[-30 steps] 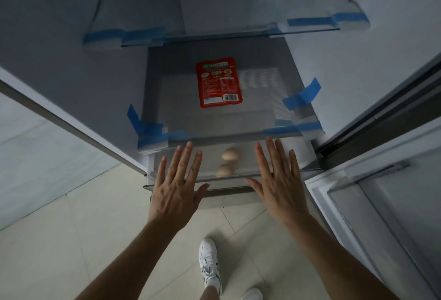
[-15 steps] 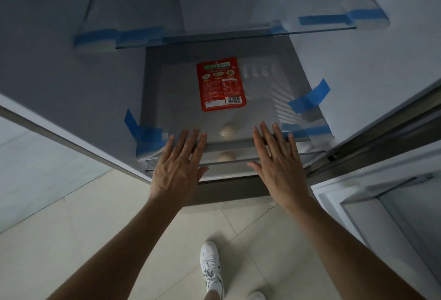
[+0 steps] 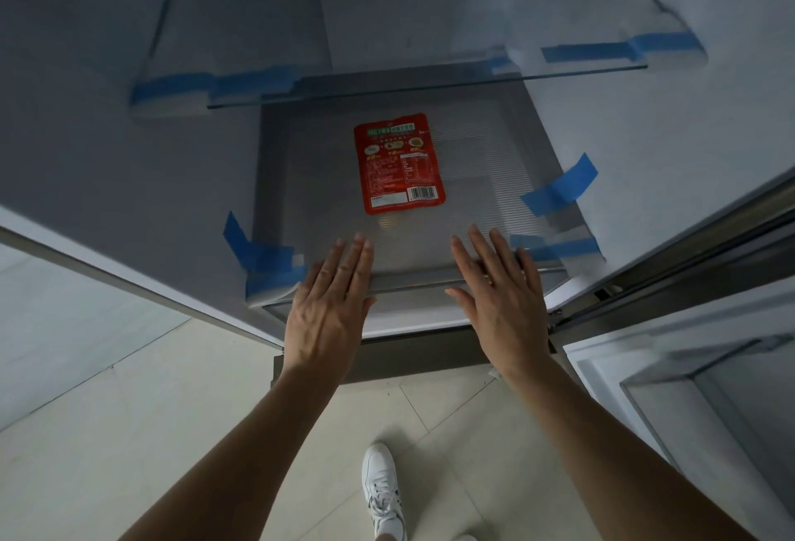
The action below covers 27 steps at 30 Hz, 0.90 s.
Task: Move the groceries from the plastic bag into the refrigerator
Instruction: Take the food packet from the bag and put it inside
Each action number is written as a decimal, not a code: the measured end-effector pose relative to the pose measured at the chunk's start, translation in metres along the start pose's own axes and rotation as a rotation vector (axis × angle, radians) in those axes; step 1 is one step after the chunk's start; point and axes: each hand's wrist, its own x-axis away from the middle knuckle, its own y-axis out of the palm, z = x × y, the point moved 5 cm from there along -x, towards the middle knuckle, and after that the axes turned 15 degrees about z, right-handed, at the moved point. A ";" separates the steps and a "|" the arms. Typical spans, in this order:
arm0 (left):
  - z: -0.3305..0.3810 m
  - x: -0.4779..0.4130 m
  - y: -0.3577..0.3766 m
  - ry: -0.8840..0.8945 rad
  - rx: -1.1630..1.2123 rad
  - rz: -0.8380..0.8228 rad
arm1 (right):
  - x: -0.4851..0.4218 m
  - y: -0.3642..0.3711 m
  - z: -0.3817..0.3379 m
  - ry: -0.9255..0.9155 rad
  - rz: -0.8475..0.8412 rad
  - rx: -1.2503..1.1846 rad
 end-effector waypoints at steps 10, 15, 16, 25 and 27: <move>0.002 -0.001 0.002 -0.019 -0.020 0.104 | 0.002 0.003 -0.002 0.058 0.131 -0.038; 0.003 -0.002 -0.002 -0.045 -0.005 0.025 | -0.002 -0.004 -0.005 0.087 0.036 -0.028; 0.004 -0.003 -0.002 -0.052 -0.007 -0.026 | -0.004 -0.007 -0.006 0.082 -0.014 -0.022; 0.029 -0.021 -0.072 -0.064 0.099 -0.099 | -0.046 -0.080 -0.022 0.027 -0.190 -0.008; 0.036 -0.023 -0.102 -0.070 0.082 -0.064 | -0.059 -0.111 -0.028 -0.002 -0.123 -0.027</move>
